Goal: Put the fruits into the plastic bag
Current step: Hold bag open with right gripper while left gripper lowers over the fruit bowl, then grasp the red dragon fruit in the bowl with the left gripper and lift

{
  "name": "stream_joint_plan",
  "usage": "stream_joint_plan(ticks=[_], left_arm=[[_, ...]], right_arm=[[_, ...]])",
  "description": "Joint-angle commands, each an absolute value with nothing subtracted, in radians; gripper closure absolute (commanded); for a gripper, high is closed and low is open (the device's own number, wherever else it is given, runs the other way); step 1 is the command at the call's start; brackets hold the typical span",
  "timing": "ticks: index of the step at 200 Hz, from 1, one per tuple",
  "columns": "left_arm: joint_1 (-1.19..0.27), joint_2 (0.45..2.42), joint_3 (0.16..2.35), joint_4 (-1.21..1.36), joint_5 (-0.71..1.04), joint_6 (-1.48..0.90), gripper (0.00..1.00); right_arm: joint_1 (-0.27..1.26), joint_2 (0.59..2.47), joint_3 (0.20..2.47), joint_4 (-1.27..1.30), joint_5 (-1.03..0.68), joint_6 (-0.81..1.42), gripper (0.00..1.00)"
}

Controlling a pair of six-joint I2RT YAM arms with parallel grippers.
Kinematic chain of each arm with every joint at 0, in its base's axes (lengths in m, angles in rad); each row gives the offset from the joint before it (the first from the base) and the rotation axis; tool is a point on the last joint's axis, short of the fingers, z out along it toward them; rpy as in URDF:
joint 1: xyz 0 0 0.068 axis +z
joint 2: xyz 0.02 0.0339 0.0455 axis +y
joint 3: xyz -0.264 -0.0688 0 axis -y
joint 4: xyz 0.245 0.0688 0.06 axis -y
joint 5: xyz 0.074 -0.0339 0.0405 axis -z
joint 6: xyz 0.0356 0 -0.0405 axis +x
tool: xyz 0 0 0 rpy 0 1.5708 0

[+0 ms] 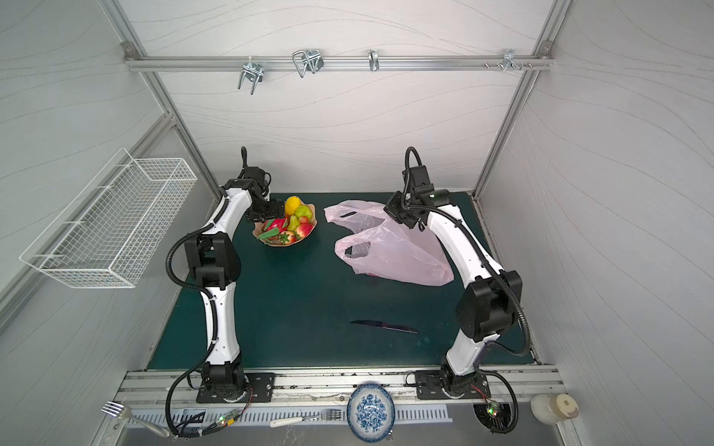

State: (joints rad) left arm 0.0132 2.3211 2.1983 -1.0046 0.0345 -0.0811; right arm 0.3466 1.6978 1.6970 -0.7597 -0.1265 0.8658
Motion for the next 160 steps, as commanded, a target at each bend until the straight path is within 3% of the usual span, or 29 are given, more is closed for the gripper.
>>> stream_joint_plan(ticks=[1,160], left_arm=[[0.019,2.355,2.258,-1.026,0.052,-0.049,0.03],[0.018,2.424,2.217,-0.979,0.094,-0.076,0.05]], right_arm=[[0.346,1.681,1.705,-0.762,-0.132,0.861,1.00],[0.359,1.680,1.718,-0.746,-0.142,0.846,1.00]])
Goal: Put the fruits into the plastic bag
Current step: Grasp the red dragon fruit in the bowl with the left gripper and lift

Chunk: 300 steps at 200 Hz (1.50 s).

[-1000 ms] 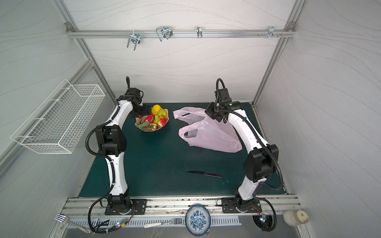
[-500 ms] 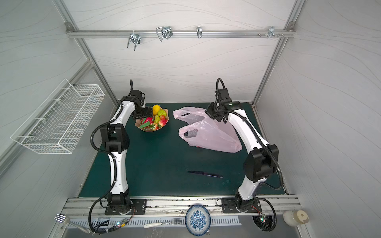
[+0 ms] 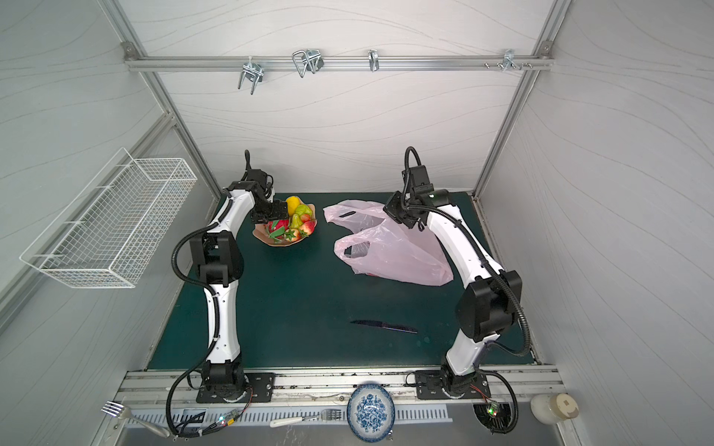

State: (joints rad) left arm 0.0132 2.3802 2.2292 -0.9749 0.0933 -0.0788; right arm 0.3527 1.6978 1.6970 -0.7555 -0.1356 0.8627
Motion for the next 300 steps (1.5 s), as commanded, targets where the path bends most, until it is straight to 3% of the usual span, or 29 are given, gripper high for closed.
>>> stream_joint_plan(ticks=[1,61,159,224,300], left_arm=[[0.018,2.424,2.216,-0.980,0.094,-0.077,0.05],[0.024,2.338,2.114,-0.919,0.117,-0.155,0.01],[0.044,2.356,2.061,-0.890,0.186,-0.221,0.03],[0.046,2.338,2.039,-0.888,0.181,-0.220,0.20],[0.059,2.274,2.050,-0.887,0.199,-0.221,0.52]], right_arm=[[0.359,1.681,1.719,-0.746,-0.142,0.846,1.00],[0.359,1.683,1.736,-0.746,-0.142,0.834,1.00],[0.359,1.684,1.723,-0.735,-0.156,0.831,1.00],[0.360,1.682,1.722,-0.727,-0.162,0.834,1.00],[0.359,1.674,1.715,-0.721,-0.162,0.836,1.00]])
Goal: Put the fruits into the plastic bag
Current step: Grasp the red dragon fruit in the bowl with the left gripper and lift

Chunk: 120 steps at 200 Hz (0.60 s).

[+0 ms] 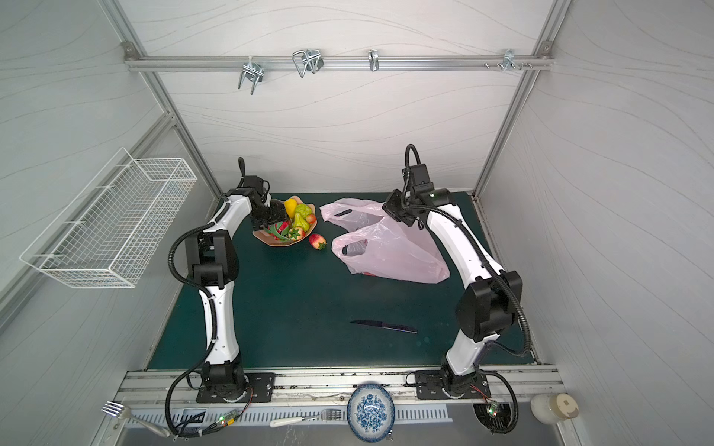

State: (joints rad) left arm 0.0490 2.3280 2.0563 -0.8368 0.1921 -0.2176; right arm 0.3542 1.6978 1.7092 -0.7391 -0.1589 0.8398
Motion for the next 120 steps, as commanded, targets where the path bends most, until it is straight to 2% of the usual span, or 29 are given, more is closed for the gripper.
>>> stream_joint_plan(ticks=[1,37,120], left_arm=[[0.059,2.272,2.050,-0.887,0.201,-0.221,0.52],[0.066,2.215,2.048,-0.885,0.229,-0.222,0.60],[0.070,2.054,2.049,-0.883,0.268,-0.224,0.64]], right_arm=[[0.358,1.674,1.716,-0.721,-0.162,0.836,1.00],[0.354,1.668,1.710,-0.717,-0.160,0.837,1.00],[0.348,1.658,1.698,-0.711,-0.161,0.838,1.00]])
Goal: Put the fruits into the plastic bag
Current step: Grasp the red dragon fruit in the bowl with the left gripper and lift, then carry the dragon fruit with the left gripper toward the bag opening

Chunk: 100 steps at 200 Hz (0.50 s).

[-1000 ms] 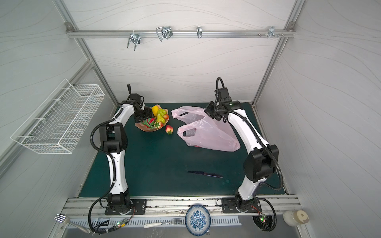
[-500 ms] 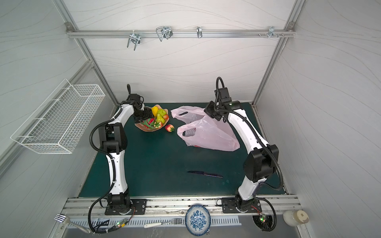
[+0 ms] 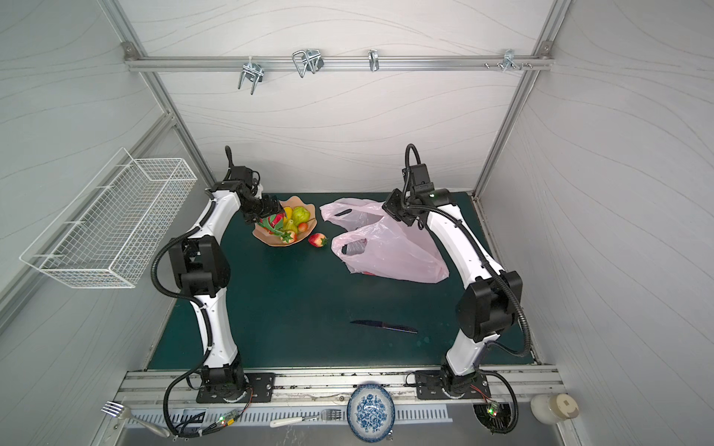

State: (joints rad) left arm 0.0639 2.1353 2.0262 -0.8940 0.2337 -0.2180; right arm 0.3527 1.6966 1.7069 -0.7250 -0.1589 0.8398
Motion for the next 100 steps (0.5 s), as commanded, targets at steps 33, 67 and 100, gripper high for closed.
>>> stream_joint_plan(ticks=[33,67,100], left_arm=[[0.061,1.967,2.028,-0.879,0.322,-0.223,0.65],[-0.037,1.840,1.957,-0.844,0.344,-0.192,0.64],[-0.173,1.757,1.885,-0.789,0.289,-0.215,0.64]], right_arm=[[0.346,1.650,1.694,-0.710,-0.165,0.839,1.00],[0.344,1.644,1.682,-0.707,-0.170,0.840,1.00],[0.344,1.638,1.670,-0.704,-0.173,0.843,1.00]])
